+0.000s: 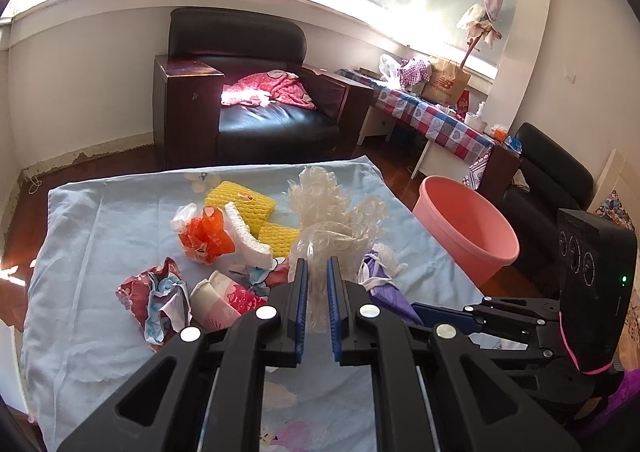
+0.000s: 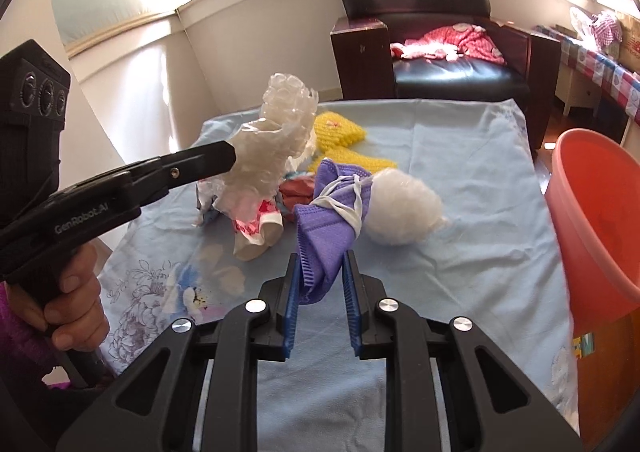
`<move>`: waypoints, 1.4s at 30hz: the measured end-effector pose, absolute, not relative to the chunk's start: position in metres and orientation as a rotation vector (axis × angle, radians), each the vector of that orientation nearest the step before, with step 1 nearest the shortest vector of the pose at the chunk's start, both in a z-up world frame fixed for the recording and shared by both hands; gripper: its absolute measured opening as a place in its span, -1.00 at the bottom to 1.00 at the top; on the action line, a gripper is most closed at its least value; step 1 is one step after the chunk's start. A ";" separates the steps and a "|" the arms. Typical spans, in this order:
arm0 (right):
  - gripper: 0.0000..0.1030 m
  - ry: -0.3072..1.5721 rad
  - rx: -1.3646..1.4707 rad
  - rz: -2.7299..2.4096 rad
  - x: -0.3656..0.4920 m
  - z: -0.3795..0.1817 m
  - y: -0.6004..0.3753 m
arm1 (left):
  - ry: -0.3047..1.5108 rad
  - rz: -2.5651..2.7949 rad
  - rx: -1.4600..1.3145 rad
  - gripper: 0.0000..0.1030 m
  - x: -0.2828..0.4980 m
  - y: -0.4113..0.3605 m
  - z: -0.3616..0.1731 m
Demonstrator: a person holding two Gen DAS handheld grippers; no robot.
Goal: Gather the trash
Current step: 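Carry the clear bag and purple glove over the basin and release both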
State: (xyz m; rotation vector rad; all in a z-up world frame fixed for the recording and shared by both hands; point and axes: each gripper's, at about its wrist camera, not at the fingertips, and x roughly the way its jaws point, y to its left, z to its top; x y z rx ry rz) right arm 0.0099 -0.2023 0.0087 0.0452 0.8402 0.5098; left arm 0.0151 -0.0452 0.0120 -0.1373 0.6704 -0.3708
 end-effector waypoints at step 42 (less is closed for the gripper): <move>-0.59 0.550 0.218 0.046 0.004 0.058 -0.379 | 0.505 -0.603 -0.086 -0.83 0.051 -0.202 0.088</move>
